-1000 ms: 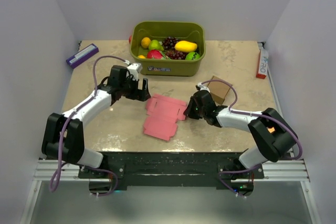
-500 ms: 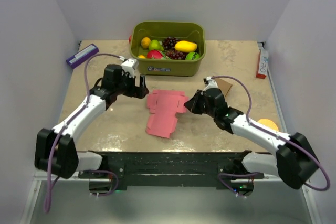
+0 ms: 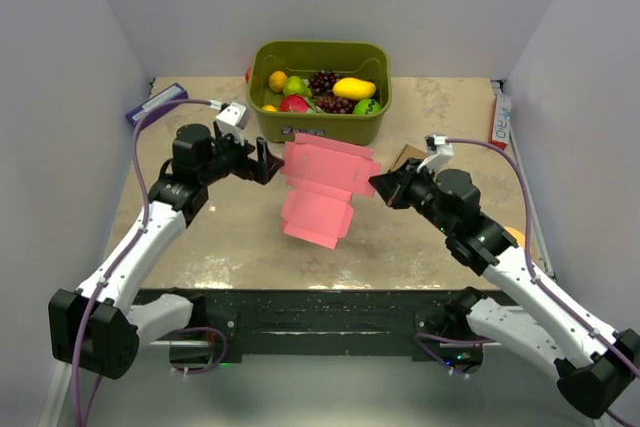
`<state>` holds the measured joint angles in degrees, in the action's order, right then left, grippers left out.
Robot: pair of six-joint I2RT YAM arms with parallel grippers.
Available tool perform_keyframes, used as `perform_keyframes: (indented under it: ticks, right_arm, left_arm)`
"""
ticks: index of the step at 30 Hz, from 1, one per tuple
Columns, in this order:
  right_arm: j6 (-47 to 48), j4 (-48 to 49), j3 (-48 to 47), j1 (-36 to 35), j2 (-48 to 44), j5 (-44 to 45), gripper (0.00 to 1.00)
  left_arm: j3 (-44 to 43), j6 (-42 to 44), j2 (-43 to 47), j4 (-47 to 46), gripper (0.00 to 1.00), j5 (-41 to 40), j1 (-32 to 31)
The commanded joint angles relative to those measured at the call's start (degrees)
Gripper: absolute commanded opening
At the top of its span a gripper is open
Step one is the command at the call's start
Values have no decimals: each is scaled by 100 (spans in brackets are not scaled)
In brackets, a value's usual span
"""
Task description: Fold the paper box
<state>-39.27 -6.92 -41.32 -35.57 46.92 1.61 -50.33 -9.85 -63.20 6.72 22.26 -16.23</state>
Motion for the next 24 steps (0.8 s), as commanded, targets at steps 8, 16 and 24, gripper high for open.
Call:
perform_keyframes:
  ticks: [8,16,24]
  right_arm:
    - [420,-433,-438,24,-288,-11,0]
    - [534,-302,-429,24,-210,-274,0]
    - [639,-161,-447,24,-77,-503,0]
  left_arm:
    - [84,-281,-509,-540,96,1342,67]
    - [172,-404,-553,-803,92,1518,67]
    - [172,-448,-658,-822,81,1518,67]
